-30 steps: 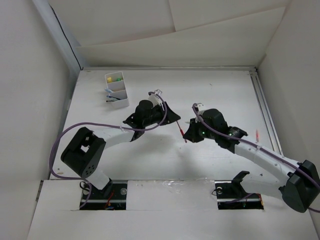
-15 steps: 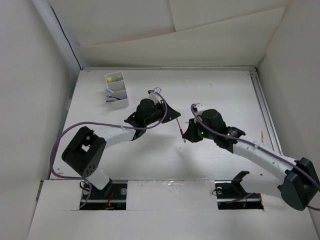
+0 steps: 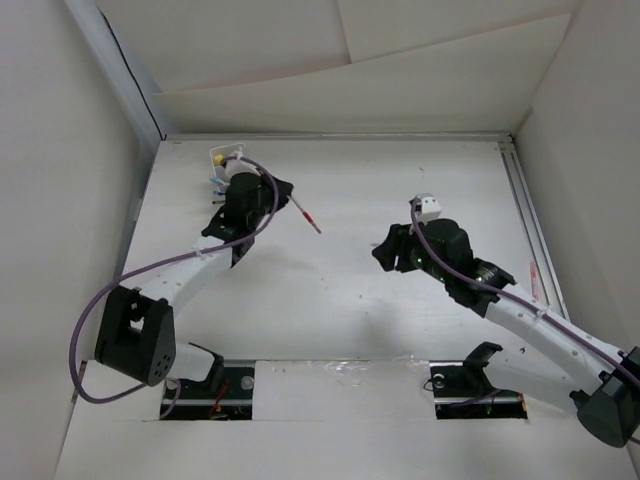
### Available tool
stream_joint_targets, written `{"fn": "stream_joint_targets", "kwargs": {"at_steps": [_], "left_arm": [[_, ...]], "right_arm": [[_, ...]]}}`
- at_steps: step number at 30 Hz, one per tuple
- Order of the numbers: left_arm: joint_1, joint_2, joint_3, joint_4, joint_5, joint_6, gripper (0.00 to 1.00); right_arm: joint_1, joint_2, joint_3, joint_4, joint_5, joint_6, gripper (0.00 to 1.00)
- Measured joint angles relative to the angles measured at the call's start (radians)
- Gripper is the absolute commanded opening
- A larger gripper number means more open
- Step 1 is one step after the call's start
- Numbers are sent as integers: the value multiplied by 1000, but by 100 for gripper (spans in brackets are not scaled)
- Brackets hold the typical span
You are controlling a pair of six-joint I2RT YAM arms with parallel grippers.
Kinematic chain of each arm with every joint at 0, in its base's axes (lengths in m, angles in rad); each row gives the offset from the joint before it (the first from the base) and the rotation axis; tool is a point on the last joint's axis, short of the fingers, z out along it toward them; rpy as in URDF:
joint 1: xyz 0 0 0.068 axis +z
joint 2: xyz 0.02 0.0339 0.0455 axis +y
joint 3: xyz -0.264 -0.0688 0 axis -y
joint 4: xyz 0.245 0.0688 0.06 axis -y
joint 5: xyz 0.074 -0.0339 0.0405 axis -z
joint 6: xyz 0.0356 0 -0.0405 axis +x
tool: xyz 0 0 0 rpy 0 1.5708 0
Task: Sort the stationery into containers
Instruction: Place the pen in the storage box.
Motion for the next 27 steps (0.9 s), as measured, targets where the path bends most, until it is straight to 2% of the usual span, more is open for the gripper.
{"fn": "stream_joint_targets", "kwargs": {"at_steps": [3,12,20,27], "left_arm": [[71,-22,26,-50,-95,-1,0],[67,-6,238,-190,-350,49,0],[129,170,433,-283,-582,144,0],[132,323,545,-304,-804,292,0]], "right_arm": [[-21,-15,0,23,55,18,58],[-91,-1,-60,75,160,52,59],[-99,-53,-141,83,230,85,59],[-104,-99,-146,97,235,90,59]]}}
